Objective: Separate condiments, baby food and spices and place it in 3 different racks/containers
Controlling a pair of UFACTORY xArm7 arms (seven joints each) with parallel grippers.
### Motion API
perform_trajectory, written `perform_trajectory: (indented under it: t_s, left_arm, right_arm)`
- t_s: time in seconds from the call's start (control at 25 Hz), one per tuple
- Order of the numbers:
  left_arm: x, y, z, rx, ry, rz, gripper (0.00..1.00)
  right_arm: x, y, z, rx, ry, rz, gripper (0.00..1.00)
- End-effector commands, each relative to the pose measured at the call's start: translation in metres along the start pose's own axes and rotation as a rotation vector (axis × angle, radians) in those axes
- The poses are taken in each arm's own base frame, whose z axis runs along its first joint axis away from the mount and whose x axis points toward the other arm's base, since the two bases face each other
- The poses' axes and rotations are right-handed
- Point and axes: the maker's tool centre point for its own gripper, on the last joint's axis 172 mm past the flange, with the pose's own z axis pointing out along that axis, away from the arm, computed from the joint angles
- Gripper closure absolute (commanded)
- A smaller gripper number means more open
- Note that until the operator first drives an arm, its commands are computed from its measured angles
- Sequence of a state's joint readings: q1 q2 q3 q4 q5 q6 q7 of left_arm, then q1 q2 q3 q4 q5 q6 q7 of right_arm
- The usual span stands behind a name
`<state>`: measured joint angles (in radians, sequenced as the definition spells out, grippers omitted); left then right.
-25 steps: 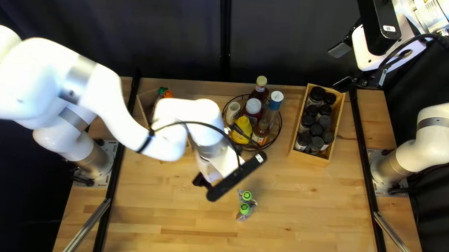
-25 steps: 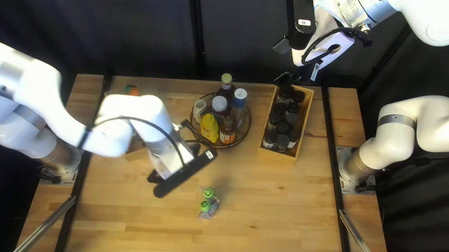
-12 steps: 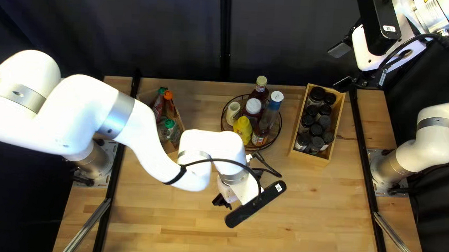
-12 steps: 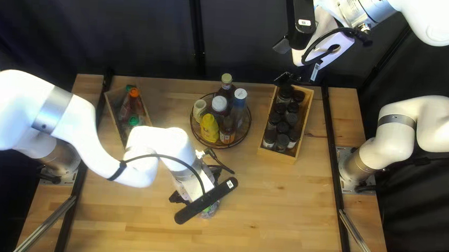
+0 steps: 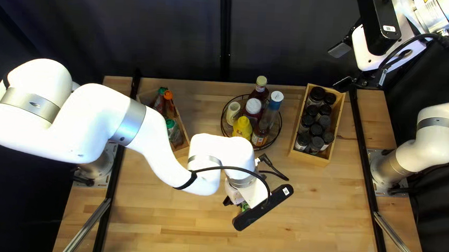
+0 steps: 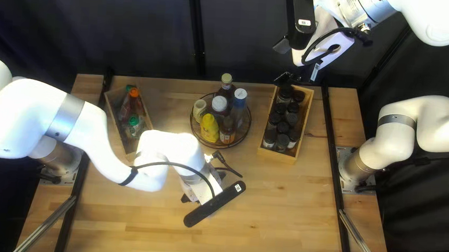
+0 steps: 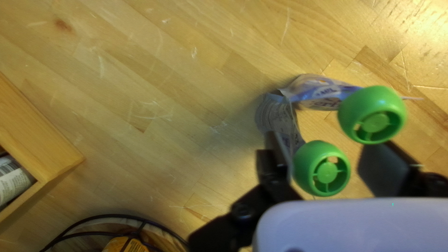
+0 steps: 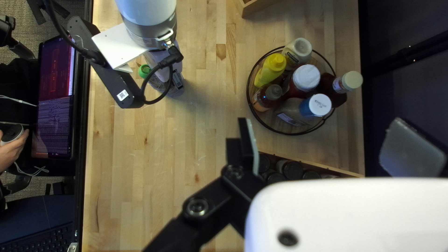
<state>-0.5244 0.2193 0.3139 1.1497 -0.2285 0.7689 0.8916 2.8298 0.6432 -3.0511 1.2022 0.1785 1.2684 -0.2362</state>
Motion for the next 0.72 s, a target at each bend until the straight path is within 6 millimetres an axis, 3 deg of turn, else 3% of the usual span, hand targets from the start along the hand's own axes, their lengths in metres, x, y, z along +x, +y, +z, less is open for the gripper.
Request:
perform_trajectory:
  t_s: [0.04, 0.12, 0.36, 0.6, 0.72]
  left_arm:
    - [-0.016, 0.014, -0.036, -0.015, -0.029, 0.003, 1.00]
    - [-0.026, 0.018, -0.049, -0.022, -0.038, 0.004, 1.00]
    - [-0.082, 0.046, -0.090, -0.032, -0.059, -0.051, 1.00]
    - [-0.125, 0.079, -0.103, -0.080, -0.078, -0.065, 1.00]
    - [-0.143, 0.105, -0.104, -0.151, -0.107, -0.019, 1.00]
  right_arm:
    - [0.000, 0.000, 0.000, 0.000, 0.000, 0.000, 0.00]
    - [0.000, 0.000, 0.000, 0.000, 0.000, 0.000, 0.00]
    - [0.000, 0.000, 0.000, 0.000, 0.000, 0.000, 0.00]
    - [0.000, 0.000, 0.000, 0.000, 0.000, 0.000, 0.00]
    - [0.000, 0.000, 0.000, 0.000, 0.000, 0.000, 0.00]
